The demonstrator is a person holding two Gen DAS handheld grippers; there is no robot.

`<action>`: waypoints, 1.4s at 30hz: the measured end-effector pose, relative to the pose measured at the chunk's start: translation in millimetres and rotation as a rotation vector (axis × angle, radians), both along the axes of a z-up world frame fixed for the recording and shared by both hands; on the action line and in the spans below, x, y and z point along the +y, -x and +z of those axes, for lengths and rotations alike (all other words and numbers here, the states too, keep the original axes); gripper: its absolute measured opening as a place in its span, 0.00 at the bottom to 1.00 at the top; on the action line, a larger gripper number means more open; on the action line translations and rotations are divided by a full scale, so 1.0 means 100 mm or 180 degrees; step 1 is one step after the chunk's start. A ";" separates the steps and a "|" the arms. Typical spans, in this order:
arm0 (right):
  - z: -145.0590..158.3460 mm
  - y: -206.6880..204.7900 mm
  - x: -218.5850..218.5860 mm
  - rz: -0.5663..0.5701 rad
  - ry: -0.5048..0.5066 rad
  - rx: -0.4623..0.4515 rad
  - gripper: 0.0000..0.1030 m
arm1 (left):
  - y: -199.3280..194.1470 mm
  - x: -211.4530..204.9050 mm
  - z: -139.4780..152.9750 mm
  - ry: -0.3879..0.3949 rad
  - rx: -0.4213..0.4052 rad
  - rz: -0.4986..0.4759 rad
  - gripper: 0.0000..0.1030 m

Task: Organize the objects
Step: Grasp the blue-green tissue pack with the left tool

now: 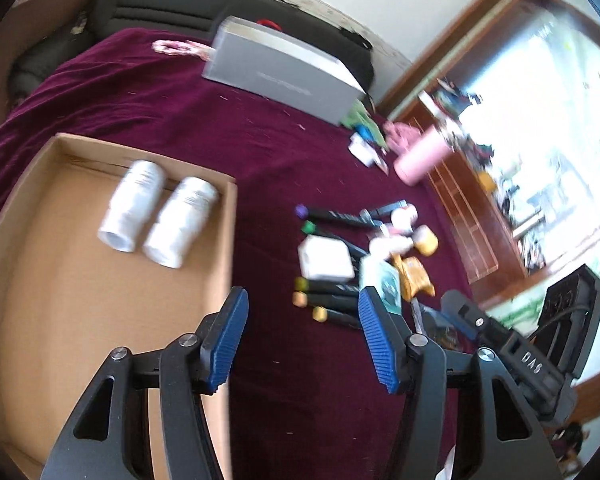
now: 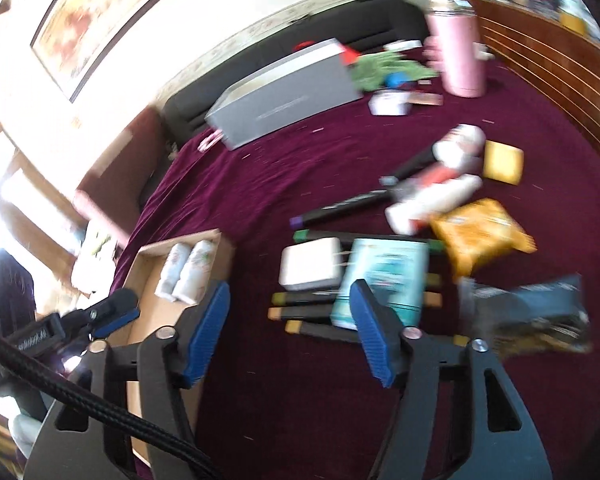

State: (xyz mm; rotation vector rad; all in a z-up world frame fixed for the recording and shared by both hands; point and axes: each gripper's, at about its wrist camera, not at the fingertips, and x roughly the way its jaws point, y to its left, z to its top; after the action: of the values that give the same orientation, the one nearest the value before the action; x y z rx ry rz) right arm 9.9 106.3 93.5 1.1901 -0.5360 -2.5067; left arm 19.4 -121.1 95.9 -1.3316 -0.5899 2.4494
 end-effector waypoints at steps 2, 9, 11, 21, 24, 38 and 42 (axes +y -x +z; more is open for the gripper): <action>-0.04 -0.05 0.24 -0.0133 0.0068 -0.0021 0.64 | 0.04 0.19 -0.06 0.0040 -0.0041 -0.0086 0.50; -0.22 -0.18 0.84 -0.0424 0.0271 -0.0079 0.64 | 0.18 0.89 -0.21 0.0377 -0.0002 -0.0302 0.50; -0.27 -0.21 0.99 -0.0494 0.0365 -0.0093 0.64 | 0.25 1.08 -0.26 0.0457 -0.0007 -0.0361 0.50; -0.40 -0.33 1.51 -0.0705 0.0551 -0.0101 0.64 | 0.55 1.67 -0.55 0.1011 -0.0072 -0.0521 0.49; -0.41 -0.36 1.61 -0.0735 0.0585 -0.0079 0.66 | 0.55 1.76 -0.56 0.1160 -0.0003 -0.0552 0.49; -0.46 -0.31 1.66 -0.0725 0.0588 -0.0146 0.68 | 0.17 1.74 -0.24 0.1081 0.0449 -0.0805 0.33; -0.44 -0.26 1.63 -0.0694 0.0497 -0.0181 0.68 | -0.05 1.52 -0.08 0.0865 0.0549 -0.0780 0.33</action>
State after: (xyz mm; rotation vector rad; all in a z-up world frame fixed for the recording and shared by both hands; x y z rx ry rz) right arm 35.7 269.8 49.8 1.2037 -0.9034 -2.5564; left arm 24.6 30.7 88.4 -1.1862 -0.0478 2.4656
